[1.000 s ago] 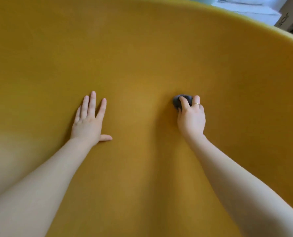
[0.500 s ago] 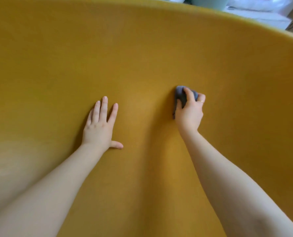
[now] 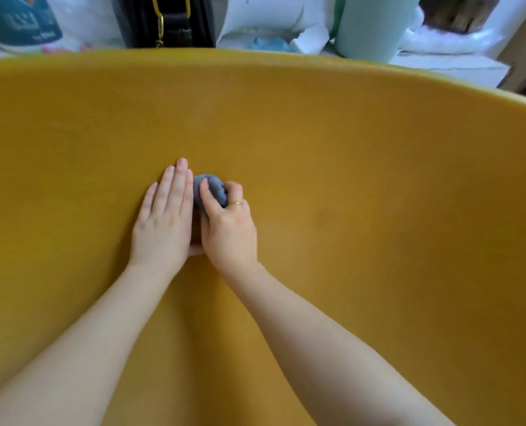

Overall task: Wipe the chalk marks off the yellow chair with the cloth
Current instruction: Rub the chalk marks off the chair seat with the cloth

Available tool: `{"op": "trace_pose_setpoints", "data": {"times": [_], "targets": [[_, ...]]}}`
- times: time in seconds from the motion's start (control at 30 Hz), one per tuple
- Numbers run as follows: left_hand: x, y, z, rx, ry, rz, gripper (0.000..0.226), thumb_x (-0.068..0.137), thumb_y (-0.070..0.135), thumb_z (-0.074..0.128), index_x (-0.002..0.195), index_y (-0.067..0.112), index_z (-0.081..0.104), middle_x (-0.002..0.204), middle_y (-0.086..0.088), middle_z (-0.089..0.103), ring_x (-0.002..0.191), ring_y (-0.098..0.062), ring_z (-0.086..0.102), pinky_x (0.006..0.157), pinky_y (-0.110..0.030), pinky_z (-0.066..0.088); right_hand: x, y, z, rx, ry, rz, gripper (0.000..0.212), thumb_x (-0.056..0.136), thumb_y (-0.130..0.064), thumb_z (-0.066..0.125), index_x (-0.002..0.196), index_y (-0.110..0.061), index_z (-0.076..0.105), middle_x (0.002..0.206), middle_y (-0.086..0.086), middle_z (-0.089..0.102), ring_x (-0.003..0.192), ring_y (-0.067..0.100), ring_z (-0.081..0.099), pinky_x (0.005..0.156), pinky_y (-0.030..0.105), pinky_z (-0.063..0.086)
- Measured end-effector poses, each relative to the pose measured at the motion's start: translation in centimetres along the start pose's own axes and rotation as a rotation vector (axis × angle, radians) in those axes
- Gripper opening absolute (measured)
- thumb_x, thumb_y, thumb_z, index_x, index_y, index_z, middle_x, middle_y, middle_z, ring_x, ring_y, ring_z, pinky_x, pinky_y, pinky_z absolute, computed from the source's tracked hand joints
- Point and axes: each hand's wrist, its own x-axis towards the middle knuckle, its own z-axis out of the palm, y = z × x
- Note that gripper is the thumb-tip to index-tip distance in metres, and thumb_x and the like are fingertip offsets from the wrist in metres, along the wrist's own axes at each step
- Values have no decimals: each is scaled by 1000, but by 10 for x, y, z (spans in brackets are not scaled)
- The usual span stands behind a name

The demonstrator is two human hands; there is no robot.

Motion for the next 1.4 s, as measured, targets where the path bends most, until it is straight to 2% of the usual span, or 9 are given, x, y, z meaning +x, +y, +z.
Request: {"op": "trace_pose_setpoints", "data": {"times": [0.1, 0.27, 0.5, 0.6, 0.67, 0.83, 1.07, 1.33, 1.4], "targets": [[3, 2, -6, 5, -34, 4, 141, 25, 55, 88, 137, -3, 26, 144, -22, 37, 131, -33, 36, 107, -42, 27, 35, 26, -36, -47, -26, -87, 38, 72, -7, 73, 108, -19, 68, 100, 20, 60, 63, 36, 58, 42, 31, 47], [43, 13, -33, 25, 99, 50, 132, 31, 59, 86, 136, -2, 33, 143, -22, 39, 127, -35, 42, 108, -43, 29, 106, 56, -99, -95, 246, -18, 33, 77, -10, 67, 108, -20, 68, 107, 20, 58, 71, 36, 60, 50, 34, 50], [64, 23, -41, 70, 2, -43, 134, 62, 55, 73, 137, 1, -23, 156, -15, -11, 145, -26, -4, 112, -33, -6, 103, 26, -58, -60, 330, 30, 46, 76, 3, 63, 119, -12, 62, 110, 25, 55, 71, 37, 58, 53, 31, 45], [62, 26, -44, 70, 24, -46, 131, 63, 52, 75, 140, 1, -18, 156, -15, -8, 145, -27, -2, 112, -34, -5, 107, 36, -77, -183, 205, -142, 45, 75, 2, 66, 117, -13, 64, 107, 23, 58, 70, 36, 58, 50, 28, 43], [61, 27, -47, 40, -9, -61, 130, 66, 53, 72, 140, 4, -22, 156, -13, -13, 145, -26, -6, 113, -35, -5, 108, 58, -104, -232, 140, -58, 39, 84, -7, 59, 120, -19, 61, 116, 17, 55, 84, 34, 57, 59, 25, 37], [62, 41, -57, 98, -112, -117, 128, 74, 55, 65, 134, 6, -36, 151, -16, -27, 142, -30, -17, 115, -39, -5, 92, 135, -187, -371, 415, 122, 38, 84, -9, 57, 121, -17, 60, 117, 23, 53, 83, 39, 58, 58, 39, 50], [89, 120, -58, 101, -117, 206, 121, 77, 48, 67, 142, 7, -26, 152, -12, -28, 143, -26, -17, 114, -36, -8, 90, 132, -169, -380, 431, 221, 46, 82, 2, 58, 125, -14, 56, 117, 23, 51, 79, 38, 57, 57, 30, 37], [87, 137, -45, 18, -112, 110, 124, 74, 46, 70, 142, 9, -27, 153, -7, -27, 143, -22, -17, 115, -35, -5, 70, 137, -176, -671, 45, -280, 41, 72, -5, 54, 110, -16, 67, 100, 19, 63, 63, 33, 56, 48, 28, 42], [87, 137, -43, 20, -118, 99, 122, 76, 46, 68, 142, 10, -28, 153, -7, -27, 143, -22, -17, 115, -35, -4, 78, 148, -207, -766, 105, -280, 38, 76, -11, 50, 109, -19, 67, 97, 18, 63, 65, 32, 56, 51, 31, 42]]}}
